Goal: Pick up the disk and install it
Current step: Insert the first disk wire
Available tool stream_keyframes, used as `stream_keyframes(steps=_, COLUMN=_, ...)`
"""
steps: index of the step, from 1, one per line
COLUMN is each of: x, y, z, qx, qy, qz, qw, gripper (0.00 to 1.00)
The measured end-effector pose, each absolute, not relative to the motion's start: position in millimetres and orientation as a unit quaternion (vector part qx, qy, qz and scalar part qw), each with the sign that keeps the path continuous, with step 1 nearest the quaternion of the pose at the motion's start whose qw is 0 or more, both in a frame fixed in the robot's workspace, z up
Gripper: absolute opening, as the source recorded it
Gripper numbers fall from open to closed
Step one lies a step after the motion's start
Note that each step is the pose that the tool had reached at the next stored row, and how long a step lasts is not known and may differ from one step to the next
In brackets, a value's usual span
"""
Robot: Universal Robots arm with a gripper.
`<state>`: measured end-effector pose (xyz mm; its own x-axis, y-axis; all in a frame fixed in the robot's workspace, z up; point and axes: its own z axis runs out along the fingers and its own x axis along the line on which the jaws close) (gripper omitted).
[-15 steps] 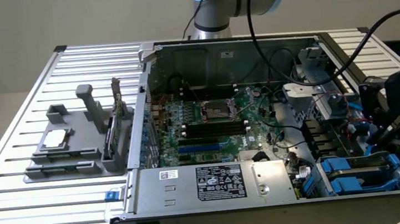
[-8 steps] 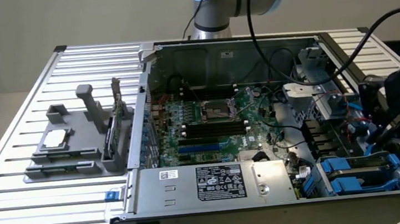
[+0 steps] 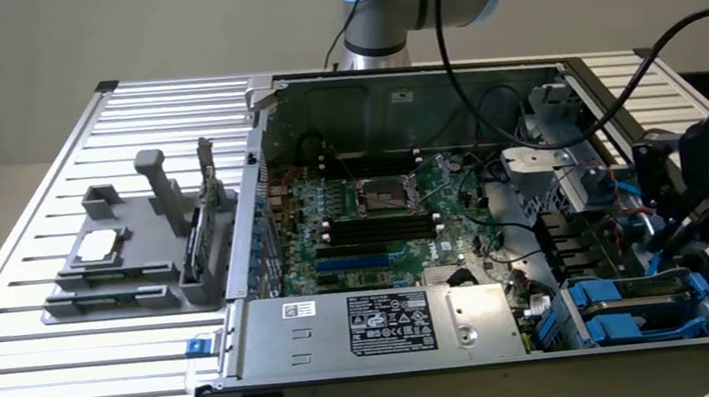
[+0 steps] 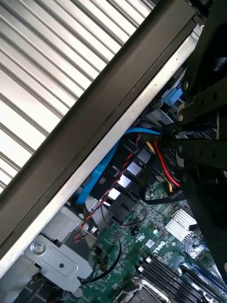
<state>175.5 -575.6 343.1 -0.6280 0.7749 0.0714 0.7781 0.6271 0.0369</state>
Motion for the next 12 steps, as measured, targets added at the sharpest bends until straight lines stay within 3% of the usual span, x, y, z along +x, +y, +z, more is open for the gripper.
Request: stream_keyframes(steps=12, x=172.2, y=-575.1, z=350.7, qx=-0.461, qy=-0.887, qz=-0.034, qw=0.024, gripper=0.16)
